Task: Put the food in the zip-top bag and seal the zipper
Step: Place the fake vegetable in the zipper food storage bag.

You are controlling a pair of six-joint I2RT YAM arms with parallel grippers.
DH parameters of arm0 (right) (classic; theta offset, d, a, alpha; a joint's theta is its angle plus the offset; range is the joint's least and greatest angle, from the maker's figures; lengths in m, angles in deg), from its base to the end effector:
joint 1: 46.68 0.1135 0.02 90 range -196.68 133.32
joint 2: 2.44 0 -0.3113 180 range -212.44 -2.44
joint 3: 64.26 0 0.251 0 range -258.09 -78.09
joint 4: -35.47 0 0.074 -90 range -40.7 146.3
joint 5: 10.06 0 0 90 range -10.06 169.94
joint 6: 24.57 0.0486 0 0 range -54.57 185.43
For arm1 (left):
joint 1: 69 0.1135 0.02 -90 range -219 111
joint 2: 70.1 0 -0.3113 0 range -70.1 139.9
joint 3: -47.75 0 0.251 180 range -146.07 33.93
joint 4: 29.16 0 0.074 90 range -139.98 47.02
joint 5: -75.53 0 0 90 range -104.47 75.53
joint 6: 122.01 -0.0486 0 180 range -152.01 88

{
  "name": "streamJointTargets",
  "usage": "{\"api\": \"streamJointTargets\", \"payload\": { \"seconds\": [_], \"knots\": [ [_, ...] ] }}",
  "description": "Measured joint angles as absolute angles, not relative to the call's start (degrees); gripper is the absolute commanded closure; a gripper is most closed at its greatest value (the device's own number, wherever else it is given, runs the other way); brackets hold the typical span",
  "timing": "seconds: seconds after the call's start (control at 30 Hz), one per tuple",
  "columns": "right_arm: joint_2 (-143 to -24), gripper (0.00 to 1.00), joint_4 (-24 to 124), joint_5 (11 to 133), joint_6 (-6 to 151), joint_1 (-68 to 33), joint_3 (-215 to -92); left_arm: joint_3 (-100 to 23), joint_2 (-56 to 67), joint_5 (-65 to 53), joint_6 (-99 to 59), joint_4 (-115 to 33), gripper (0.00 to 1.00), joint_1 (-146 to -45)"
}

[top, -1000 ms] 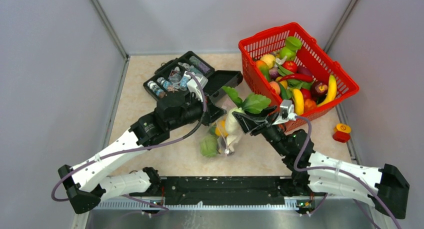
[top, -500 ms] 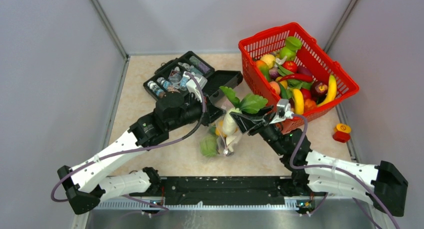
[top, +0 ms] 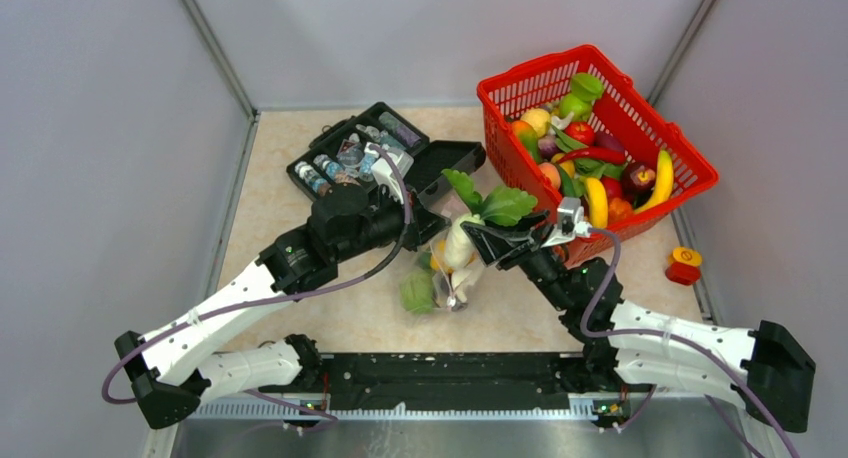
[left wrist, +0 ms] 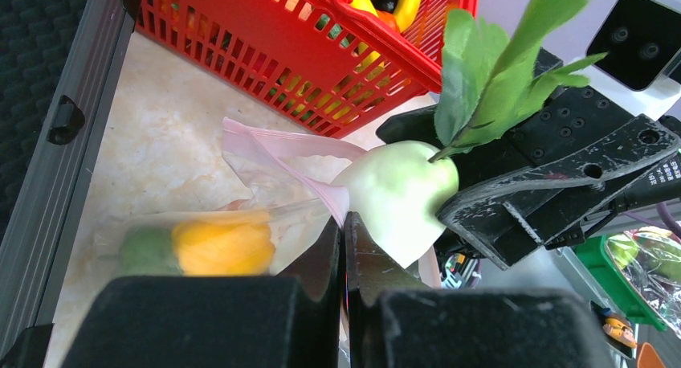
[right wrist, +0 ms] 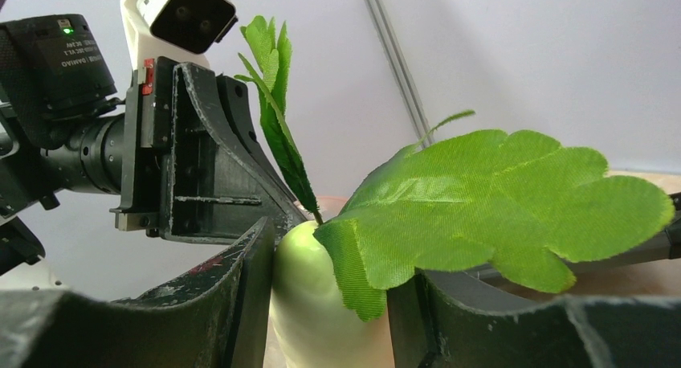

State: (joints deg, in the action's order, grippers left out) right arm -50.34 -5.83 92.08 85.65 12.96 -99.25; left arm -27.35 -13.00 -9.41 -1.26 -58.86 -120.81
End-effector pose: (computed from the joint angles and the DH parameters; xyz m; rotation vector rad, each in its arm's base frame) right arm 0.0911 0.1354 0.3462 -0.1929 1.1407 1.1332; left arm 0.1262 -0.1673 0.4276 0.4176 1.8695 -1.0918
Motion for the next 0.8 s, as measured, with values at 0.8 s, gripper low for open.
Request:
{"api": "streamJointTargets", "payload": {
  "seconds": [0.8],
  "knots": [
    [-50.9, 0.90, -10.6, 90.4, 86.0, 13.0, -98.3, -27.3, -13.3, -11.4, -1.7, -58.9, 1.00, -120.8]
  ]
}}
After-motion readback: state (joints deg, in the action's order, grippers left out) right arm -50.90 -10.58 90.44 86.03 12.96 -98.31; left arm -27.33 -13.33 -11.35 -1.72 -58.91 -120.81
